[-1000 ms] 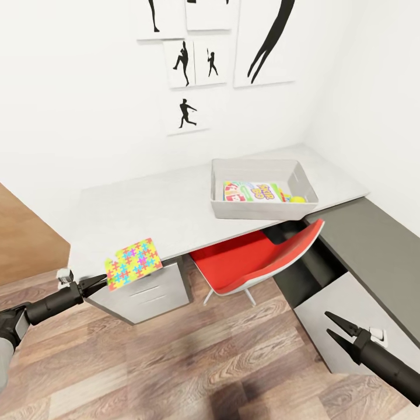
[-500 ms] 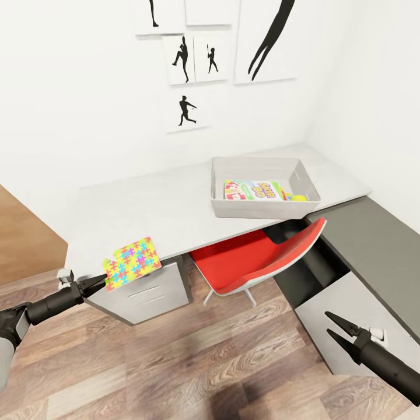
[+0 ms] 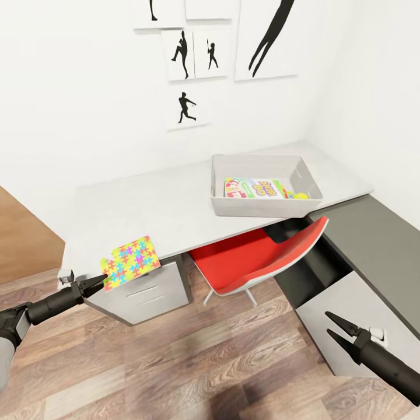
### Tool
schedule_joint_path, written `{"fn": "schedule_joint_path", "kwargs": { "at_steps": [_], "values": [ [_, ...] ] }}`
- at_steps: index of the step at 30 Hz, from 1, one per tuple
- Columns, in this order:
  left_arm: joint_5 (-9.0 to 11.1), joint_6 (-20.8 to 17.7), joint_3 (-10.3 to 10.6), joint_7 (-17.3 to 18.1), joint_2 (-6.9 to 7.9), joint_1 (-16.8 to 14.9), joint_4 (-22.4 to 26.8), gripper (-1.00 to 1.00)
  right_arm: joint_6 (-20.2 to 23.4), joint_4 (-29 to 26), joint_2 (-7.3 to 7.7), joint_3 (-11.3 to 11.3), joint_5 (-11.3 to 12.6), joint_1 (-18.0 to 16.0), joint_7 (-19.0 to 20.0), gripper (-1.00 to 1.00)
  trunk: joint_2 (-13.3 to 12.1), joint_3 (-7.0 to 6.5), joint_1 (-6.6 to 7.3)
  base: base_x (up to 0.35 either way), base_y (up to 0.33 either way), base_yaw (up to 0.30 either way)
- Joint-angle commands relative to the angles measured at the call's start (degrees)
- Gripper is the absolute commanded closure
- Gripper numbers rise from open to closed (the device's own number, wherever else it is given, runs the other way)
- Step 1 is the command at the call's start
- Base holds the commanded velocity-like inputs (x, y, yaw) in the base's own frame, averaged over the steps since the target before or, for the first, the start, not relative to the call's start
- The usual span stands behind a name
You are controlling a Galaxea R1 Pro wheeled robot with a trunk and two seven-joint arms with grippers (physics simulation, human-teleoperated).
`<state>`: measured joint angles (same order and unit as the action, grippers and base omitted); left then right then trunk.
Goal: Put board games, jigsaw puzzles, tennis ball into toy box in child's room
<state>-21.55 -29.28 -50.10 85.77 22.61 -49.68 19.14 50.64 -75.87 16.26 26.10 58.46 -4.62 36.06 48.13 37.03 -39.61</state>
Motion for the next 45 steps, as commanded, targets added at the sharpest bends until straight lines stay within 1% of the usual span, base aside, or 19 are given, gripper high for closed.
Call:
{"fn": "schedule_joint_path", "kwargs": {
  "at_steps": [1, 2, 15, 24, 39, 40, 45],
  "values": [
    [-0.6, -0.6, -0.4, 0.4, -0.02, -0.1, 0.0, -1.00, 0.3, 0.0, 0.00, 0.1, 0.0, 0.0, 0.1, -1.00, 0.5, 0.23, -0.23, 0.000, 0.000, 0.000],
    [-0.6, -0.6, -0.4, 0.4, -0.02, -0.1, 0.0, -1.00, 0.3, 0.0, 0.00, 0.1, 0.0, 0.0, 0.1, -1.00, 0.9, 0.41, -0.45, 0.000, 0.000, 0.000],
    [-0.6, -0.6, -0.4, 0.4, -0.03, -0.1, 0.0, -1.00, 0.3, 0.0, 0.00, 0.0, 0.0, 0.0, 0.1, -1.00, 0.9, 0.41, -0.45, 0.000, -0.002, 0.000],
    [-0.6, -0.6, -0.4, 0.4, -0.03, -0.1, 0.0, -1.00, 0.3, 0.0, 0.00, 0.1, 0.0, 0.0, 0.1, -1.00, 0.9, 0.41, -0.45, 0.000, -0.130, 0.000],
    [-0.6, -0.6, -0.4, 0.4, -0.03, -0.1, 0.0, -1.00, 0.3, 0.0, 0.00, 0.1, 0.0, 0.0, 0.1, -1.00, 0.9, 0.41, -0.45, 0.000, -0.017, 0.000],
    [-0.6, -0.6, -0.4, 0.4, -0.01, -0.1, 0.0, 1.00, 0.3, 0.0, 0.00, 0.1, 0.0, 0.0, 0.1, -1.00, 0.9, 0.41, -0.45, 0.000, -0.002, 0.000],
    [-0.6, -0.6, -0.4, 0.4, 0.05, -0.1, 0.0, 1.00, 0.3, 0.0, 0.00, 0.1, 0.0, 0.0, 0.1, -1.00, 0.9, 0.41, -0.45, 0.000, 0.000, 0.000]
  ]
}}
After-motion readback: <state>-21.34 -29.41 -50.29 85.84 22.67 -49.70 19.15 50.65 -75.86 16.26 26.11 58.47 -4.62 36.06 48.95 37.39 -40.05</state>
